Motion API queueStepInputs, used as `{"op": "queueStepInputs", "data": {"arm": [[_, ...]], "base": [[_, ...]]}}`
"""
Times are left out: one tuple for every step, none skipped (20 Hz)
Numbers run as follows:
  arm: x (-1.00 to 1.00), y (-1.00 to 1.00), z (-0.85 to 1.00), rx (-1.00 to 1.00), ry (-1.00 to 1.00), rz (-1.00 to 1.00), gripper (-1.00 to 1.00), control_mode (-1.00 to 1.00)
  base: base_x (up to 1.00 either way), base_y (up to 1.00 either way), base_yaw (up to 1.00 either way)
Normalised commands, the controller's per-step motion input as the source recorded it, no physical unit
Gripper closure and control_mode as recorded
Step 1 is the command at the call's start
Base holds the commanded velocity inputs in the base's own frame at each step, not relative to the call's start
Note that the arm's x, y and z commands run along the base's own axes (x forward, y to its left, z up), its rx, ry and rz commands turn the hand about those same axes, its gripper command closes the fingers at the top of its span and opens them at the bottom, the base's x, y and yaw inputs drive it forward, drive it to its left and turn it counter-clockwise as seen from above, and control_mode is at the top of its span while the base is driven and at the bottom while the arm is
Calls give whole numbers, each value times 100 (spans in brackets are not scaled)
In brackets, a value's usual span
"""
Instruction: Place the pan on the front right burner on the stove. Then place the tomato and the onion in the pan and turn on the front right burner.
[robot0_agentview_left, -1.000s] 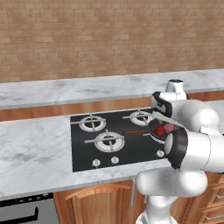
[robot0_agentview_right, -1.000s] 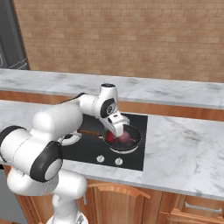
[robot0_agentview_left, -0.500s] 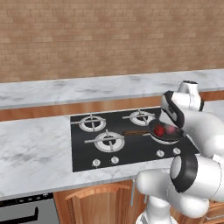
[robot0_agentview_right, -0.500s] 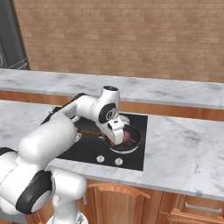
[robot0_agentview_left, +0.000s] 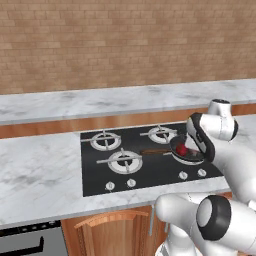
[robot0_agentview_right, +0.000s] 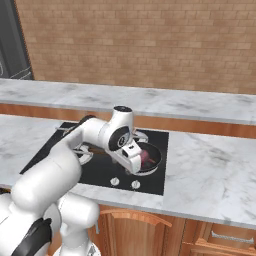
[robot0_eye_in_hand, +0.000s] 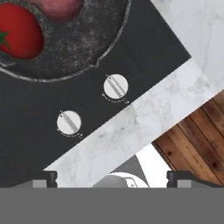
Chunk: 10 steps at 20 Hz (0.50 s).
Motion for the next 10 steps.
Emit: {"op": "queueStepInputs", "data": {"arm": [[-14, 0, -23, -5, 3, 11, -100, -100], [-9, 0, -28, -5, 4, 11, -100, -100], [-7, 0, -29, -5, 5, 12, -100, -100], [-10, 0, -28, -4, 4, 13, -100, -100], [-7, 0, -24, -3, 3, 13, 100, -100], [-4, 0, -23, -2, 5, 12, 100, -100], [-6, 0, -22, -1, 7, 11, 100, -100], [0, 0, -20, 0, 9, 10, 100, -100], [0, 0, -21, 0, 10, 11, 100, -100], [0, -5, -21, 0, 10, 11, 100, -100]], "base": [[0, 0, 0], [0, 0, 0], [0, 0, 0], [0, 0, 0], [0, 0, 0], [0, 0, 0], [0, 0, 0], [0, 0, 0], [0, 0, 0], [0, 0, 0]]}}
